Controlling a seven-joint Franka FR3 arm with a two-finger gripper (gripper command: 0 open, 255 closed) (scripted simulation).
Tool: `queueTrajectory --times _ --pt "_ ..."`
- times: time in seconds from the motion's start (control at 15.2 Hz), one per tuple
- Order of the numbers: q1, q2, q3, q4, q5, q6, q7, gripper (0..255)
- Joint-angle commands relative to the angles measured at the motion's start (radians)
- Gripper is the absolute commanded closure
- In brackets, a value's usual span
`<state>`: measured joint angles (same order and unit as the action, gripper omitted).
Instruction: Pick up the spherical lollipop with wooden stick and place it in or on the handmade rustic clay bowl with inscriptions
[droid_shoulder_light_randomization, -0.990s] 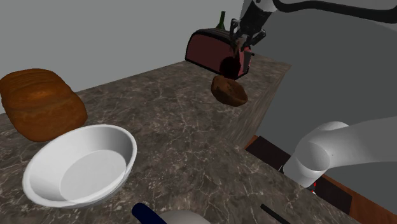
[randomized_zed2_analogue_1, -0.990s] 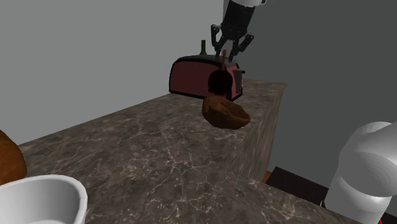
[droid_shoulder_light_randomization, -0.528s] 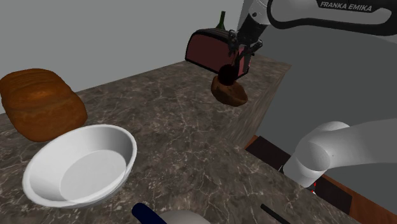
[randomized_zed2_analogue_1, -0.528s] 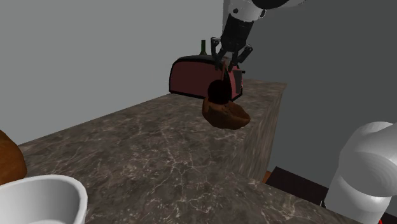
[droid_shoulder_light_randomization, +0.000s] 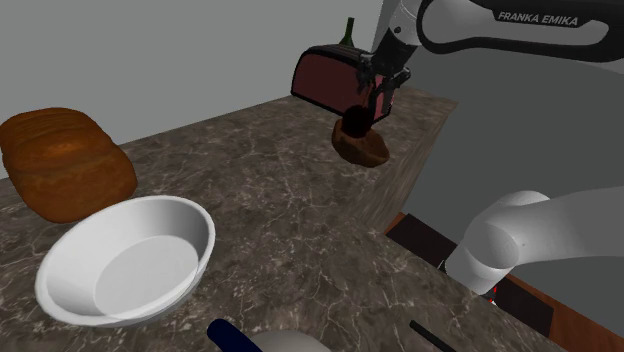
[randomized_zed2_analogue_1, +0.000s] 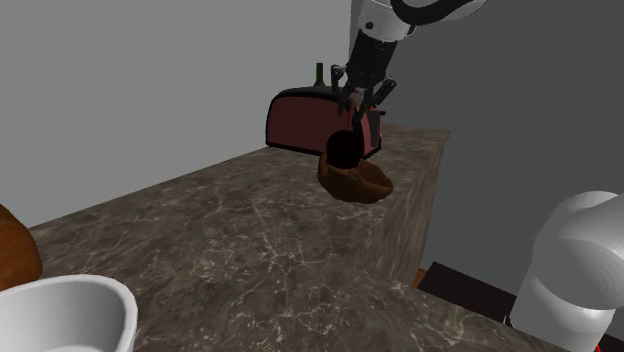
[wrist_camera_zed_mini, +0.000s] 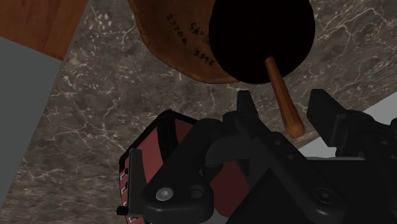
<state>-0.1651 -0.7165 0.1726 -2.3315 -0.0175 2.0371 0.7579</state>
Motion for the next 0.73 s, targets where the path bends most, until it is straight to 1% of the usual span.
queueTrajectory --times 0.0,0.07,0.4,0.66 --pt "0.0 0.0 0.0 0.0 0.0 0.0 0.0 255" --pt "0.0 0.0 0.0 0.0 0.0 0.0 0.0 0" --pt "0.0 0.0 0.0 0.0 0.0 0.0 0.0 0" --pt "0.004 -0.03 -0.002 0.102 0.004 -0.131 -0.002 0"
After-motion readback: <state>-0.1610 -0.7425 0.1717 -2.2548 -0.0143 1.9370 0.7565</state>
